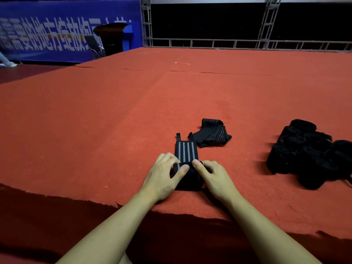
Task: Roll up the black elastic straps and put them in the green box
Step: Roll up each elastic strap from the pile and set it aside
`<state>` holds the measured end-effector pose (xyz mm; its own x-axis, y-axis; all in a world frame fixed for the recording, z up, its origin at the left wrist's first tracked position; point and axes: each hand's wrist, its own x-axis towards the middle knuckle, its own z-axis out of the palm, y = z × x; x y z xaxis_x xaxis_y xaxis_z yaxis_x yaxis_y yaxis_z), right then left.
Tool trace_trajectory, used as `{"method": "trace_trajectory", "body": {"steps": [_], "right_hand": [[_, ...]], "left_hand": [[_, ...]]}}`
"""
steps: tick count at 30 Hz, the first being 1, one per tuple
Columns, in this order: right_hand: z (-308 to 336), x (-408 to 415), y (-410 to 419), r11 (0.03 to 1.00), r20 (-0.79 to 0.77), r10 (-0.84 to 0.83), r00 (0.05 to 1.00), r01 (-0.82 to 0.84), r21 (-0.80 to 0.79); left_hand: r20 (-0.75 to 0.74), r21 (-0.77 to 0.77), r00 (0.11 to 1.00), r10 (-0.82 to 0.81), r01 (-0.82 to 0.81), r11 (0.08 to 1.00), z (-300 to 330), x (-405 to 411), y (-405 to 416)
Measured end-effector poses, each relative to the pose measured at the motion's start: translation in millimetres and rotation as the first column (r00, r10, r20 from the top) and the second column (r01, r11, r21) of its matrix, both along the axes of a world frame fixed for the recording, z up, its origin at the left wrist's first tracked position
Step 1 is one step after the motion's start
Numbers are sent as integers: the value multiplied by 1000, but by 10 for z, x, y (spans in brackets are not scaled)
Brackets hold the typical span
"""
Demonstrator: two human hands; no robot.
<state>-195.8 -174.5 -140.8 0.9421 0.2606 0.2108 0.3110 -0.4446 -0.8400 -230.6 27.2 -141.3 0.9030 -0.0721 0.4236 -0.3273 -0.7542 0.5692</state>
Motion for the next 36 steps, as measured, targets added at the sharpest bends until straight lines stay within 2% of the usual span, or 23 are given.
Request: {"method": "trace_trajectory", "body": {"steps": [3, 7, 10, 14, 17, 19, 21, 26, 36], "right_hand": [[33, -43, 7, 999, 21, 23, 1000, -22, -23], [12, -117, -18, 995, 94, 94, 991, -98, 38], [9, -133, -7, 988, 144, 148, 978, -152, 20], [28, -89, -9, 995, 83, 97, 992, -98, 14], [-8, -34, 2, 996, 93, 52, 994, -45, -76], [-29, -9, 22, 993, 94, 40, 995, -28, -118], [-41, -1, 29, 989, 72, 34, 997, -23, -147], [-26, -50, 23, 992, 102, 96, 990, -87, -91], [-21, -37, -5, 992, -11, 121, 993, -122, -39]], "left_hand": [[-18, -35, 1000, -10, 9, 999, -6, 11, 1], [-140, -82, 990, 3, -15, 997, 1, 54, -3], [-226, -110, 974, 31, -57, 992, 36, 81, -6], [-141, -215, 989, -44, 12, 977, 42, 43, 12], [-62, -121, 990, -124, 116, 986, 49, -51, 21], [-33, -42, 990, -134, 133, 990, 39, -83, 5], [-25, -38, 990, -136, 135, 990, 25, -71, 1], [-90, -26, 989, -118, 116, 993, 3, -15, 3], [-148, -21, 981, -123, 122, 992, -17, 64, 43]]}}
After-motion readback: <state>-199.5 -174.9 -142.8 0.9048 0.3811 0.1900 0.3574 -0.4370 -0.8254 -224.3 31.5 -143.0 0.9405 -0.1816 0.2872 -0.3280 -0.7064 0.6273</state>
